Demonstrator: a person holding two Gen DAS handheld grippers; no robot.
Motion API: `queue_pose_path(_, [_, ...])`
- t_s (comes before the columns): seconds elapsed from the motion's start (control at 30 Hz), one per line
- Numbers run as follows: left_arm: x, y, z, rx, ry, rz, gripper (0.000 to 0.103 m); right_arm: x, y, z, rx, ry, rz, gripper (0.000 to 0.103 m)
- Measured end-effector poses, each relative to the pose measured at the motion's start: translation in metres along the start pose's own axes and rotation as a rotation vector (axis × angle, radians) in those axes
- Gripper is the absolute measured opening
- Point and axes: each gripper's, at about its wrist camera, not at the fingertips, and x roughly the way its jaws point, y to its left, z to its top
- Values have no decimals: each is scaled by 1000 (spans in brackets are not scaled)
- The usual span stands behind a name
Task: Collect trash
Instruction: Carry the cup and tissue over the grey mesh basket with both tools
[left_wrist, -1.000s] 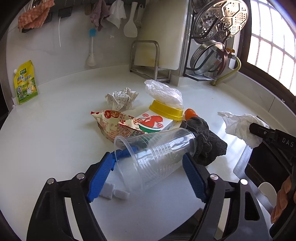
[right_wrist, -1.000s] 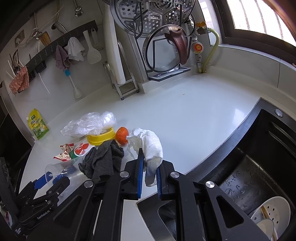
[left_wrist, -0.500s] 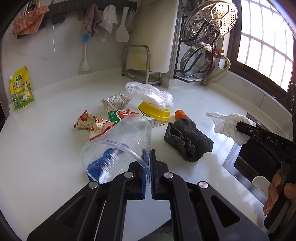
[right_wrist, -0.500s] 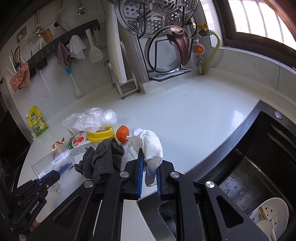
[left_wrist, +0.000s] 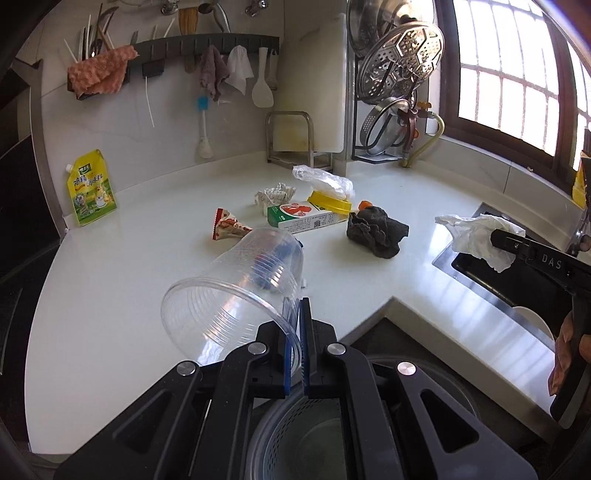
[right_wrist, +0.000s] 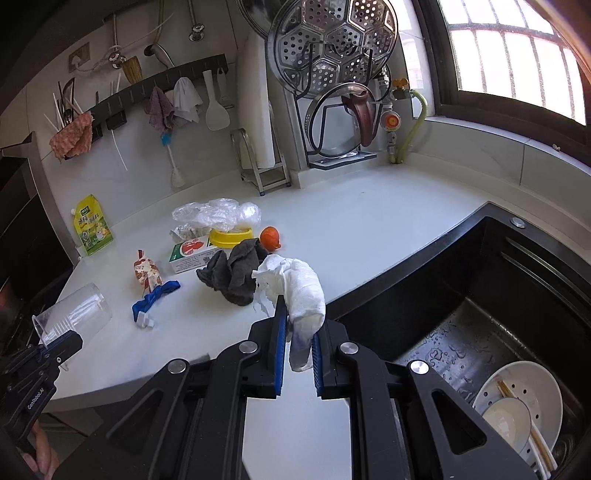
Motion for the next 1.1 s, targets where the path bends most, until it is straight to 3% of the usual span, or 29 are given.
queue_pose_path(0.2, [-25,-5,-35,10,39,-21,4,-45,24,-49,22,10,10,12])
queue_pose_path(0.57, [-40,-11,-84,32,106,-30,4,-71,69,-135,-3,97,53,12])
queue_pose_path(1.1, [-28,-9,-116,32,211,-36,5,-55,77,-160,-7,194,54,12])
